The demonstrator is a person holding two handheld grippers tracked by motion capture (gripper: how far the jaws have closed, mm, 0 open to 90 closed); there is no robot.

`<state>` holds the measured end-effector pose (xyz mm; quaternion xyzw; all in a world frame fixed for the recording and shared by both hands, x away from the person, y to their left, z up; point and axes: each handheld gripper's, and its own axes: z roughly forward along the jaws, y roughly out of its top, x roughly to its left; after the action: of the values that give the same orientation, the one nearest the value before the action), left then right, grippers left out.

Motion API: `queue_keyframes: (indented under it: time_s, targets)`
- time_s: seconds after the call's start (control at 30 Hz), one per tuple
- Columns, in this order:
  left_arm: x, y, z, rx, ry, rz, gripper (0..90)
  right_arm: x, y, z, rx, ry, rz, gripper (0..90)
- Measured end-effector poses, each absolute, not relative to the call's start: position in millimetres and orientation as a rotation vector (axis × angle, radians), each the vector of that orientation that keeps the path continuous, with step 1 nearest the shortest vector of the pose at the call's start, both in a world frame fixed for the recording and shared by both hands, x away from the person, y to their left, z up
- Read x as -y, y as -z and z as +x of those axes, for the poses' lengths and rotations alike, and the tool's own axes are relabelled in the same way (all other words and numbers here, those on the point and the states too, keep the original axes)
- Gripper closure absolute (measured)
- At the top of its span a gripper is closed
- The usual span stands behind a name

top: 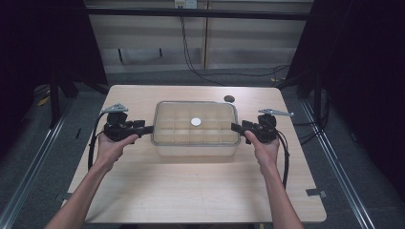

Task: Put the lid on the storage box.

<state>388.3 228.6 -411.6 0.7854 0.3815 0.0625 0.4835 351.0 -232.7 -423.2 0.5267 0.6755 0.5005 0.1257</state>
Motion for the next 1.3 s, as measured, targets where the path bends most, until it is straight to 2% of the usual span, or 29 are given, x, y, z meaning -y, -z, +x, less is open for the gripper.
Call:
queue_keyframes:
  time_s: [0.43, 0.73, 1.3]
  targets:
    - [-234, 419, 350, -0.898, -0.127, 1.915, 47.1, 245, 412, 311, -1.973, -1.427, 1.497, 40.9]
    - [-244, 425, 321, -0.894, -0.194, 1.927, 46.0, 241, 419, 284, -2.024, -1.391, 1.481, 40.1]
    - [-258, 448, 267, -0.927, -0.145, 2.000, 33.6, 253, 444, 235, -2.080, -1.395, 1.522, 34.9]
